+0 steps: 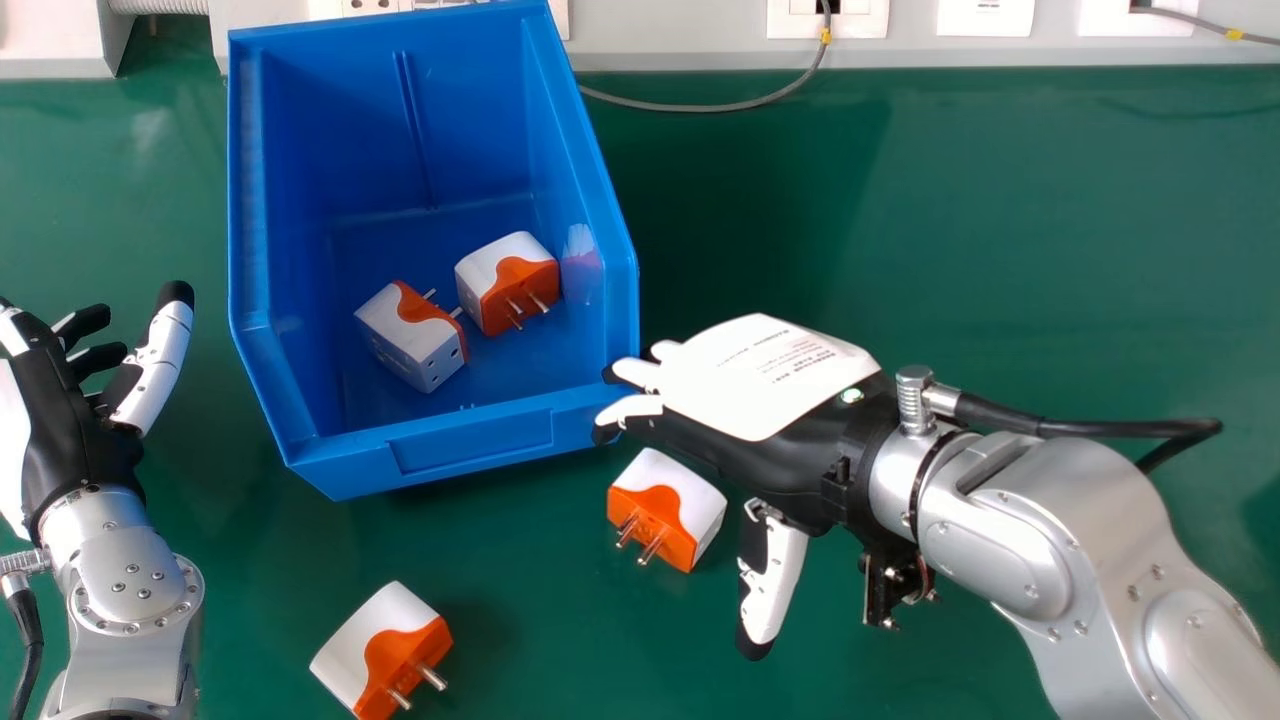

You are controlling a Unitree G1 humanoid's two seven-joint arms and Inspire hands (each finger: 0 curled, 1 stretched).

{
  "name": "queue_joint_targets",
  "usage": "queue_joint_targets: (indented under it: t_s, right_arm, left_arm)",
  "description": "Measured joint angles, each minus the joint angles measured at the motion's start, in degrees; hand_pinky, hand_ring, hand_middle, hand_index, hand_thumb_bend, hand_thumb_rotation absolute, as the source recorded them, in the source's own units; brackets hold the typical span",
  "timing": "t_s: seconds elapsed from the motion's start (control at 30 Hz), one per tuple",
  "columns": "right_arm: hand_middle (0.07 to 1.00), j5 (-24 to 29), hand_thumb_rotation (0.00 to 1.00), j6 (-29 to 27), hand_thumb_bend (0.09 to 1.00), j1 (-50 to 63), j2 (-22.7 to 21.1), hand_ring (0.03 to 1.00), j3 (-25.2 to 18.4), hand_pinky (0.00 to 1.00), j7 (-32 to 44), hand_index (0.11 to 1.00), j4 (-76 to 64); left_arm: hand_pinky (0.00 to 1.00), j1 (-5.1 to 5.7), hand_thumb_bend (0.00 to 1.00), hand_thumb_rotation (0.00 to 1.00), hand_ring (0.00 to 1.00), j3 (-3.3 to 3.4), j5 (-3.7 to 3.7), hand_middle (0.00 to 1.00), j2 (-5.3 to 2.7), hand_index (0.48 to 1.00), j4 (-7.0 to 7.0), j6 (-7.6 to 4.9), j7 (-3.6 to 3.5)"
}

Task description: Pick all objects and put in blue box

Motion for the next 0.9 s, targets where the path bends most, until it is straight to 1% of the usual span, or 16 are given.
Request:
queue_joint_targets:
  t_s: [0.1, 0.3, 0.47, 0.6, 0.9]
  right_arm:
    - [0.985, -0.04, 0.16, 0.38, 1.000, -0.17, 0.47, 0.999, 0.14, 1.00, 0.18, 0.858, 0.01]
    - [0.974, -0.29, 0.15, 0.63, 1.000, -0.65, 1.85, 0.999, 2.13, 1.00, -0.99, 0.863, 2.61]
    - [0.970, -0.23, 0.12, 0.87, 0.996, -3.80, 3.45, 0.993, 3.81, 1.00, -1.20, 0.879, 6.53]
    - [0.968, -0.22, 0.10, 1.03, 0.989, -5.49, 3.53, 0.983, 4.43, 1.00, 0.25, 0.887, 6.99]
    - [0.962, -0.25, 0.10, 1.38, 0.979, -6.94, 4.07, 0.964, 5.33, 0.98, -0.34, 0.894, 8.99]
  left_arm:
    - [0.59, 0.00, 0.64, 0.53, 0.74, 0.00, 0.02, 0.81, 0.00, 0.870, -0.01, 0.00, 0.03]
    - [0.60, 0.10, 0.64, 0.53, 0.74, 0.13, 0.00, 0.81, 0.06, 0.870, 0.00, 0.07, 0.16]
    - [0.60, 0.26, 0.64, 0.53, 0.74, 0.15, -0.01, 0.82, 0.07, 0.870, 0.01, 0.10, 0.10]
    - [0.59, 0.26, 0.63, 0.53, 0.74, 0.19, -0.01, 0.82, 0.09, 0.871, 0.01, 0.10, 0.01]
    - [0.59, 0.29, 0.63, 0.53, 0.74, 0.20, -0.01, 0.82, 0.08, 0.871, 0.05, 0.21, -0.09]
